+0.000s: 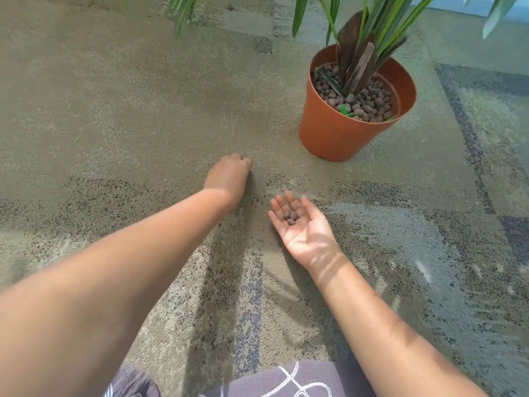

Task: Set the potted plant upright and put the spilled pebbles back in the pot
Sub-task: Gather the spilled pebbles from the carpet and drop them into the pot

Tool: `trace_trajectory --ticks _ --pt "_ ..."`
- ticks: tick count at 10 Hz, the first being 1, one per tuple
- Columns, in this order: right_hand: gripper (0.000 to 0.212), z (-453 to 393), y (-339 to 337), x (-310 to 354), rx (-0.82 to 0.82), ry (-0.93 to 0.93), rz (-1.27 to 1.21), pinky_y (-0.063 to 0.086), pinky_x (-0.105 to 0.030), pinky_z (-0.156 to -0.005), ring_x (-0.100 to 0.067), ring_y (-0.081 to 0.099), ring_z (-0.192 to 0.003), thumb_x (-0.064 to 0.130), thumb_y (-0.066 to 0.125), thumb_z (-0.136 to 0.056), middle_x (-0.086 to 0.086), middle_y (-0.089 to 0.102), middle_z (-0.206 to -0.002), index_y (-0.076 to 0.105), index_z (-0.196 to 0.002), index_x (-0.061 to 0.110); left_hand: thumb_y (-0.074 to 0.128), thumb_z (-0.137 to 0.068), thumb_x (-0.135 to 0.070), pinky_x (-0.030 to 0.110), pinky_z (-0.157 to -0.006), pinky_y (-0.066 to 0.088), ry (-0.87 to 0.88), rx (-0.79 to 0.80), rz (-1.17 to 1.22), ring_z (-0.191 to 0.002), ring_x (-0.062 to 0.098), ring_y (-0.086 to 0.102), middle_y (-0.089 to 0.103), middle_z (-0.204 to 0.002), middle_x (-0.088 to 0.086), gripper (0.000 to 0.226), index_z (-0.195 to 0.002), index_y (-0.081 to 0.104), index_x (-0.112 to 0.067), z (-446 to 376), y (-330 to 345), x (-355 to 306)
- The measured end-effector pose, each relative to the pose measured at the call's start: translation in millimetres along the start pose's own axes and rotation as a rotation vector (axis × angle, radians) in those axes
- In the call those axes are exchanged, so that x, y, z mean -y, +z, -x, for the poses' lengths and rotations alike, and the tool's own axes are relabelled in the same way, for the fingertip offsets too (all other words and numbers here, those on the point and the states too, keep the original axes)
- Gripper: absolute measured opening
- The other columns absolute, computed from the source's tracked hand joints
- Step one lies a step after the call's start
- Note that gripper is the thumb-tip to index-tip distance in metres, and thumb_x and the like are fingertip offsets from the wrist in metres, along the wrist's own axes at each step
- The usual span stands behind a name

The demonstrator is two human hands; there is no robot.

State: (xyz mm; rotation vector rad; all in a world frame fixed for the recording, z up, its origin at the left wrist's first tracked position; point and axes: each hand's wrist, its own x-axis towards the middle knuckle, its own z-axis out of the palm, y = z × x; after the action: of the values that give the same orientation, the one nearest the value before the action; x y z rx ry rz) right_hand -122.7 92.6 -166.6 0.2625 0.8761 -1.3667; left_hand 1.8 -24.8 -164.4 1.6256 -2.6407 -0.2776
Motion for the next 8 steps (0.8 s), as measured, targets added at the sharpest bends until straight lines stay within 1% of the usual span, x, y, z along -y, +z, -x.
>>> trace_trajectory --ticks 1,2,3,4,5,6,7,8 --pt "0.025 0 1 1 -0.021 -0.001 0.004 0.05 -0.039 -0.086 -0.025 0.064 -0.095 0.025 0.05 -0.093 -0.012 0.067 -0.096 0.063 -0.1 0.004 0.048 -0.087 0.004 0.036 -0.076 0.045 -0.032 -0.066 0.176 -0.094 0.03 0.057 0.059 -0.101 0.013 0.018 -0.099 0.059 -0.004 2 -1 -4" --pt "0.026 0 2 2 -0.051 -0.011 -0.006 0.049 -0.038 -0.085 -0.025 0.063 -0.095 0.025 0.049 -0.094 -0.013 0.065 -0.099 0.062 -0.1 0.003 0.056 -0.086 -0.004 0.028 -0.076 0.047 -0.201 -0.052 0.56 -0.084 0.019 0.058 0.062 -0.091 0.003 0.01 -0.088 0.062 -0.011 10 -9 -21" --pt "0.022 2 14 5 -0.102 -0.028 -0.062 0.048 -0.041 -0.091 -0.025 0.06 -0.098 0.021 0.049 -0.094 -0.014 0.062 -0.094 0.059 -0.097 0.002 0.063 -0.083 -0.011 0.019 -0.068 0.053 -0.321 0.017 1.056 -0.072 0.011 0.061 0.062 -0.075 -0.007 0.009 -0.079 0.061 -0.018 38 -20 -66" --pt "0.017 4 25 10 -0.129 -0.051 -0.191 0.049 -0.04 -0.089 -0.023 0.061 -0.097 0.018 0.051 -0.093 -0.012 0.063 -0.083 0.06 -0.091 0.003 0.063 -0.085 -0.018 0.021 -0.073 0.055 -0.369 0.081 1.197 -0.075 0.014 0.063 0.064 -0.075 -0.005 0.007 -0.079 0.06 -0.019 46 -28 -93" --pt "0.014 12 54 35 -0.117 -0.101 -0.3 0.047 -0.032 -0.092 -0.016 0.06 -0.08 0.022 0.053 -0.09 -0.002 0.061 -0.077 0.061 -0.083 0.012 0.056 -0.089 -0.032 0.035 -0.084 0.053 -0.431 0.059 1.388 -0.075 0.017 0.064 0.066 -0.074 -0.001 0.019 -0.076 0.06 -0.018 40 -55 -118" --pt "0.015 23 77 57 -0.109 -0.201 -0.301 0.048 -0.031 -0.089 -0.016 0.06 -0.078 0.019 0.052 -0.089 -0.001 0.062 -0.077 0.061 -0.078 0.013 0.052 -0.09 -0.033 0.037 -0.084 0.054 -0.334 0.006 1.481 -0.08 0.017 0.067 0.07 -0.08 0.0 0.02 -0.078 0.062 -0.021 34 -81 -124" --pt "0.028 41 104 94 -0.024 -0.475 -0.069 0.05 -0.029 -0.089 -0.012 0.06 -0.065 0.015 0.045 -0.094 0.0 0.064 -0.062 0.06 -0.071 0.012 0.049 -0.091 -0.026 0.03 -0.08 0.054 -0.191 -0.03 1.47 -0.08 0.012 0.066 0.069 -0.082 -0.002 0.019 -0.084 0.066 -0.021 -3 -119 -135" --pt "0.03 45 118 113 0.02 -0.504 0.033 0.047 -0.017 -0.091 -0.002 0.058 -0.061 0.017 0.031 -0.1 0.006 0.061 -0.056 0.05 -0.076 0.016 0.046 -0.091 -0.019 0.028 -0.077 0.053 -0.211 0.019 1.485 -0.074 0.016 0.064 0.068 -0.079 0.001 0.024 -0.093 0.068 -0.01 -20 -134 -147"
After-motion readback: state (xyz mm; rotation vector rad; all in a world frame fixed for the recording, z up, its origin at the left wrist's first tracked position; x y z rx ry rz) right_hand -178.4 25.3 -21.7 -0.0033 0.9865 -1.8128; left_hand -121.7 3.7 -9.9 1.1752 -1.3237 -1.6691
